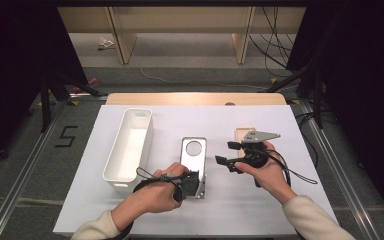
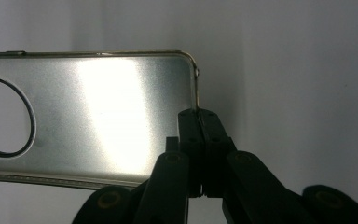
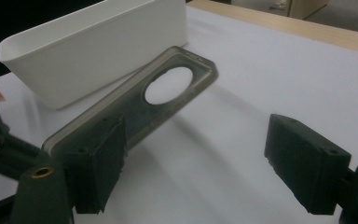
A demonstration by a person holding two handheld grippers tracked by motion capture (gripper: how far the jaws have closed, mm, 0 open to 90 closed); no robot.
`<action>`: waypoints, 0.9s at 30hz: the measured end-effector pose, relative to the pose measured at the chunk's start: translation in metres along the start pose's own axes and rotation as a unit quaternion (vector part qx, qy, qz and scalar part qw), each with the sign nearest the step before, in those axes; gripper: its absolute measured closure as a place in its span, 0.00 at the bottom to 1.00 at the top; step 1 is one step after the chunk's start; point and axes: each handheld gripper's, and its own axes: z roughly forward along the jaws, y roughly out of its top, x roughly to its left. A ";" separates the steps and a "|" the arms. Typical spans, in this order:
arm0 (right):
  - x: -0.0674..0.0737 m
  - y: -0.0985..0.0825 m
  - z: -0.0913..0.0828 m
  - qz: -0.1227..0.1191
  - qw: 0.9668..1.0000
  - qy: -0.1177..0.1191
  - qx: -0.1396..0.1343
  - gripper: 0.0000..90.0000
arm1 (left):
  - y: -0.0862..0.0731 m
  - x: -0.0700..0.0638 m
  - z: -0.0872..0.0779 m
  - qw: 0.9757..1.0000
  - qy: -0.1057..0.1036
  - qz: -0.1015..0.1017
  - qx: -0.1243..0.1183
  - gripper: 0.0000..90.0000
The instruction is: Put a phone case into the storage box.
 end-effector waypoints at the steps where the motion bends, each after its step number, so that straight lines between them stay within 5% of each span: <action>1: 0.001 0.002 0.006 0.001 1.000 0.005 0.003 0.25 | 0.001 0.000 0.000 1.000 0.000 0.005 -0.001 0.98; 17: 0.001 0.007 0.051 0.036 0.998 0.031 0.040 0.30 | 0.005 -0.005 -0.002 1.000 0.001 0.012 -0.002 0.98; 27: 0.002 0.011 0.056 0.045 0.998 0.033 0.037 0.41 | 0.007 -0.007 -0.002 1.000 0.007 0.025 -0.007 0.98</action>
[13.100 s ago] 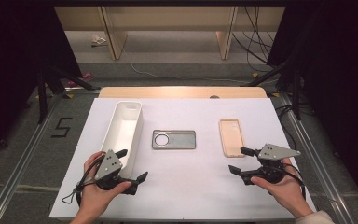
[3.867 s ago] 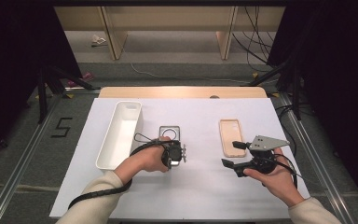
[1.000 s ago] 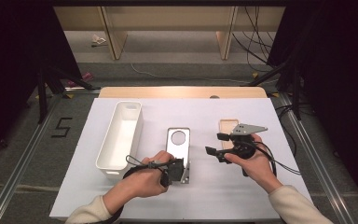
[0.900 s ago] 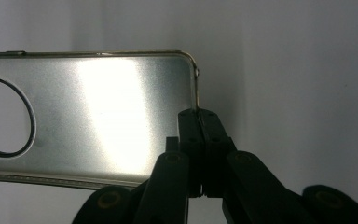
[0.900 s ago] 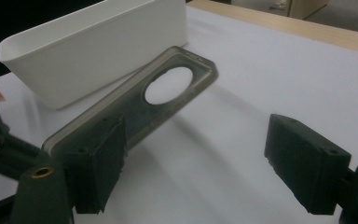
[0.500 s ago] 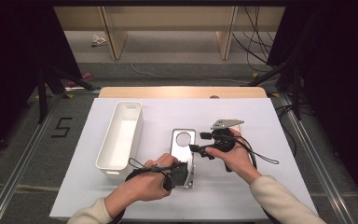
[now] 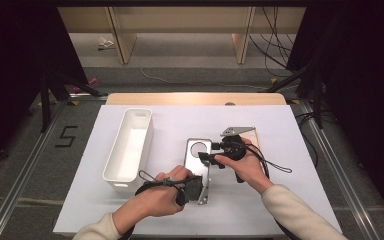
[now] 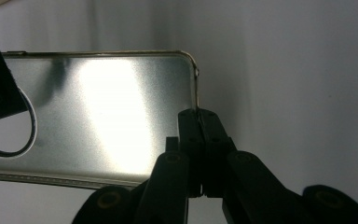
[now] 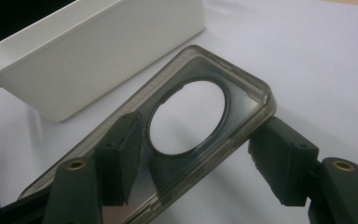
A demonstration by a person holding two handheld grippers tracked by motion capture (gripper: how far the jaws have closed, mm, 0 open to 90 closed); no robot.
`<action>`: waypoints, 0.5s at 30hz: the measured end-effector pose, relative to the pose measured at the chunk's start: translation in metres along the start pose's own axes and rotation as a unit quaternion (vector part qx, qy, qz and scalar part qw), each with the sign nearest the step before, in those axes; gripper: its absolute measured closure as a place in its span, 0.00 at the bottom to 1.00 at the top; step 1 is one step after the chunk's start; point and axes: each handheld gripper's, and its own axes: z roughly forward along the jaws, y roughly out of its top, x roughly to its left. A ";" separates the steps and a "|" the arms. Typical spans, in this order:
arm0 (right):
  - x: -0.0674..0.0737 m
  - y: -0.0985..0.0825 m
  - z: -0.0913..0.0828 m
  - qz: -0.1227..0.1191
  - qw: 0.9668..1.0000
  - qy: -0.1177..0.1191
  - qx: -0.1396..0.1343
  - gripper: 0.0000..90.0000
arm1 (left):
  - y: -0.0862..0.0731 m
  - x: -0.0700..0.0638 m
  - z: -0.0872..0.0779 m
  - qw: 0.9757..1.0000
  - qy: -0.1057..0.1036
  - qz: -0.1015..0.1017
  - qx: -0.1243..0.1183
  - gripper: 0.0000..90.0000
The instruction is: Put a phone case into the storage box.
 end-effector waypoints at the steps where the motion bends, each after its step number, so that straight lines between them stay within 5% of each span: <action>1: 0.000 0.000 0.000 0.001 1.000 0.000 0.000 0.42 | 0.000 -0.001 0.000 1.000 -0.003 -0.004 -0.001 0.98; 15: -0.004 0.002 -0.005 0.021 1.000 0.004 -0.007 0.63 | 0.000 -0.002 0.001 1.000 0.001 0.008 -0.002 0.98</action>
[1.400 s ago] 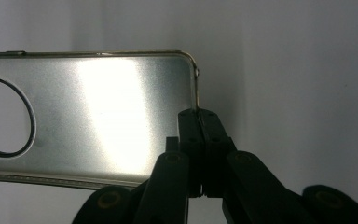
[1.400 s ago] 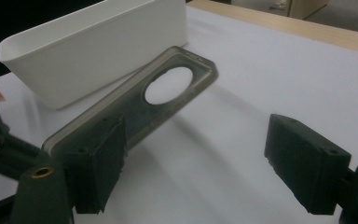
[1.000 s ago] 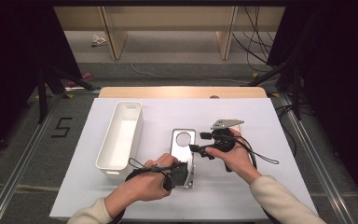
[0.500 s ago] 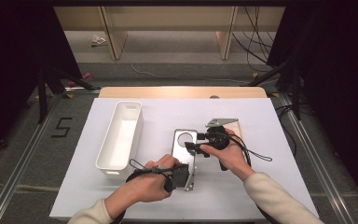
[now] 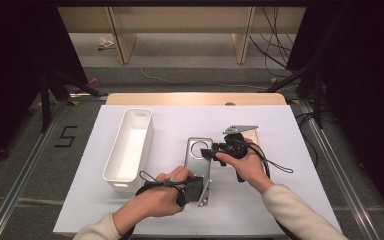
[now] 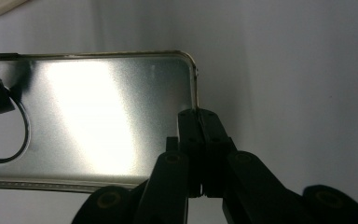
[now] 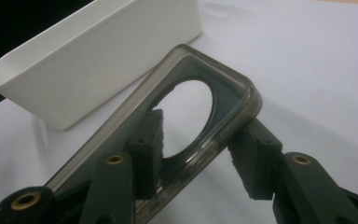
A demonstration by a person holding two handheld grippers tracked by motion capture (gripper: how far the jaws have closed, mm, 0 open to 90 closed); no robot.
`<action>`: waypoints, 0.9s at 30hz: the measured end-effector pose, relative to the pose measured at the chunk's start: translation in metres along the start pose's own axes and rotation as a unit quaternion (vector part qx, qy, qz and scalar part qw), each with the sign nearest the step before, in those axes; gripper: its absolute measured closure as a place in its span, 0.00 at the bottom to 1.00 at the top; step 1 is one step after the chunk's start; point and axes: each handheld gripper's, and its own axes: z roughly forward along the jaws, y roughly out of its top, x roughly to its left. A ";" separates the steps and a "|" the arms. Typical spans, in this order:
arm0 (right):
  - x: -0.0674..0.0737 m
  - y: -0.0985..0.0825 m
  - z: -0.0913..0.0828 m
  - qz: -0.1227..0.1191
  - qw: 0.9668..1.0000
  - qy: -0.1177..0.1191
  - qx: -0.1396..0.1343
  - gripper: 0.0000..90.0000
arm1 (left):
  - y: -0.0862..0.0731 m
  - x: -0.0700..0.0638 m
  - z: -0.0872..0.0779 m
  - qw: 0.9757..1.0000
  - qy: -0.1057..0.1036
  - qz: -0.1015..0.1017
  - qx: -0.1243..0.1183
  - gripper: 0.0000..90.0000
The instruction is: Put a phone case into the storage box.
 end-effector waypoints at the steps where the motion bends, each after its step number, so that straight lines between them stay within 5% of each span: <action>1: 0.000 0.000 0.000 0.003 1.000 0.001 0.000 0.64 | 0.000 0.001 0.000 1.000 0.001 0.005 0.000 0.98; 18: 0.007 0.012 -0.013 0.040 0.998 0.042 -0.020 0.81 | -0.003 0.001 0.008 1.000 0.019 0.014 -0.003 0.98; 27: 0.016 0.018 -0.021 0.075 0.993 0.081 -0.052 0.91 | -0.005 0.004 0.008 1.000 0.030 0.000 -0.003 0.97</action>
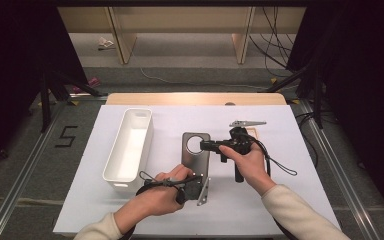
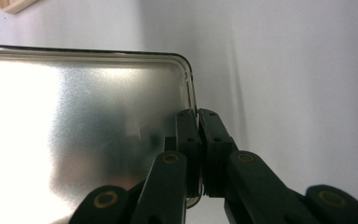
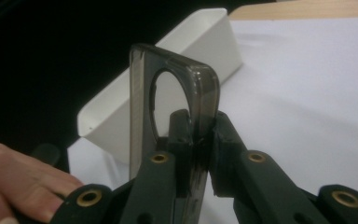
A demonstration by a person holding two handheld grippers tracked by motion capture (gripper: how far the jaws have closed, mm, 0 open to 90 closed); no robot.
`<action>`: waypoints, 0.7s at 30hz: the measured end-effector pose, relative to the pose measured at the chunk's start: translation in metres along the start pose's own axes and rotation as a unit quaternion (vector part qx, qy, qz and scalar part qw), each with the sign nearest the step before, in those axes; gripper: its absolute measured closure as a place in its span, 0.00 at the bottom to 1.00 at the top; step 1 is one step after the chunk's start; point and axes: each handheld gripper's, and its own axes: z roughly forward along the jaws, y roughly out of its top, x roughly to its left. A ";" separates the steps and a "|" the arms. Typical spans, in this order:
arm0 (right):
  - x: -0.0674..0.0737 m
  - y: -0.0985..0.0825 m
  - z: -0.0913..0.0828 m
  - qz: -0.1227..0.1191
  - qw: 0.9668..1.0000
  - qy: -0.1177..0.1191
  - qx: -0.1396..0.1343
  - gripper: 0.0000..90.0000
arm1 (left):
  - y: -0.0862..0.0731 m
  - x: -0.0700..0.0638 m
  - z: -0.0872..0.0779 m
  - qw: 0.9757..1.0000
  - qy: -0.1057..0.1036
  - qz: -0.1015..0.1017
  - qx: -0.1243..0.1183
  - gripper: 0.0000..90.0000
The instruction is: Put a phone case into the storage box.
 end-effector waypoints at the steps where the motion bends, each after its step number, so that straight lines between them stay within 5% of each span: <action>1: 0.003 0.001 -0.001 -0.004 1.000 -0.001 -0.002 0.91 | 0.000 0.001 0.000 1.000 0.003 0.002 -0.002 0.97; 7: 0.009 0.006 -0.006 -0.028 0.999 -0.012 -0.012 0.91 | -0.003 0.004 -0.003 0.999 0.016 -0.020 -0.022 0.88; 11: 0.008 0.007 -0.008 -0.030 0.999 -0.014 -0.016 0.91 | -0.006 0.009 -0.006 0.995 0.016 -0.074 -0.066 0.71; 19: 0.005 0.008 -0.012 -0.043 0.998 -0.027 -0.026 0.91 | -0.013 0.020 -0.018 0.978 0.026 -0.160 -0.132 0.34; 21: 0.005 0.009 -0.013 -0.047 0.998 -0.029 -0.029 0.91 | -0.015 0.022 -0.020 0.970 0.028 -0.182 -0.155 0.29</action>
